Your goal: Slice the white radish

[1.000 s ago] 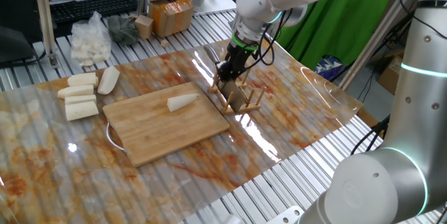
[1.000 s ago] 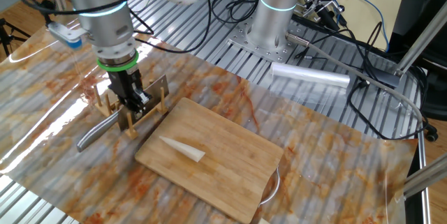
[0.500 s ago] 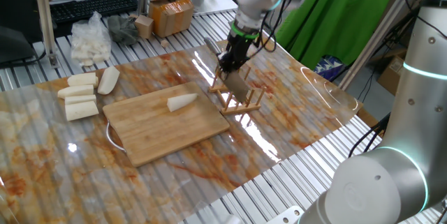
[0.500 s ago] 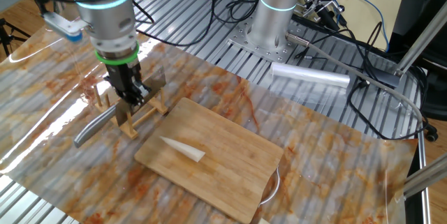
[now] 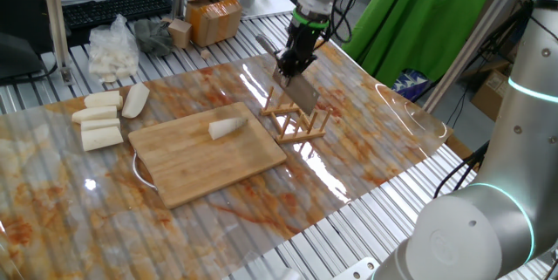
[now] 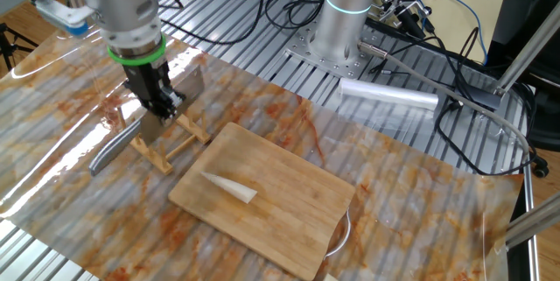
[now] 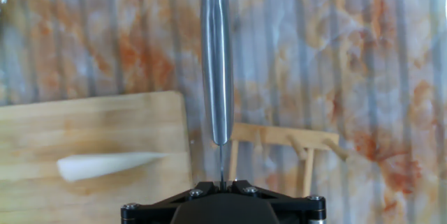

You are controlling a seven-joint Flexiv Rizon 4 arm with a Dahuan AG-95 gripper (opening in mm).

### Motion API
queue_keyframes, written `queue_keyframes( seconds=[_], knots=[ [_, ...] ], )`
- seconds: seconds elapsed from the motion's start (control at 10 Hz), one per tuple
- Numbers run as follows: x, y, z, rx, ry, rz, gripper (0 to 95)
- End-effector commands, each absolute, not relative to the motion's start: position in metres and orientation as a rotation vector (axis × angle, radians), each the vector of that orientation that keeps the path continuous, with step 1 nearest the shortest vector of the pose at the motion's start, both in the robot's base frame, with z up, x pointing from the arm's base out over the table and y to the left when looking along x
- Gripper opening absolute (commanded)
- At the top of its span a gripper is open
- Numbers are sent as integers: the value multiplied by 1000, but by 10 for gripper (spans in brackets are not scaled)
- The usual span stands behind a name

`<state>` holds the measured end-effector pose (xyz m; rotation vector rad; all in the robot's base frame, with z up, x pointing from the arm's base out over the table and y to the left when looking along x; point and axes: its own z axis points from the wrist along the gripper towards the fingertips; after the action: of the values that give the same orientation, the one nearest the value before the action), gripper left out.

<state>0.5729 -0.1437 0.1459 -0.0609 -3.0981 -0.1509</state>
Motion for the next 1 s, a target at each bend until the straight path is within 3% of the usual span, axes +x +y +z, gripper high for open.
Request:
queue_keyframes(
  seconds=[0.1, 1.0],
  knots=[
    [573, -125, 159, -85, -3091, -151, 0],
    [546, 35, 161, -222, -3158, -126, 0]
  ],
)
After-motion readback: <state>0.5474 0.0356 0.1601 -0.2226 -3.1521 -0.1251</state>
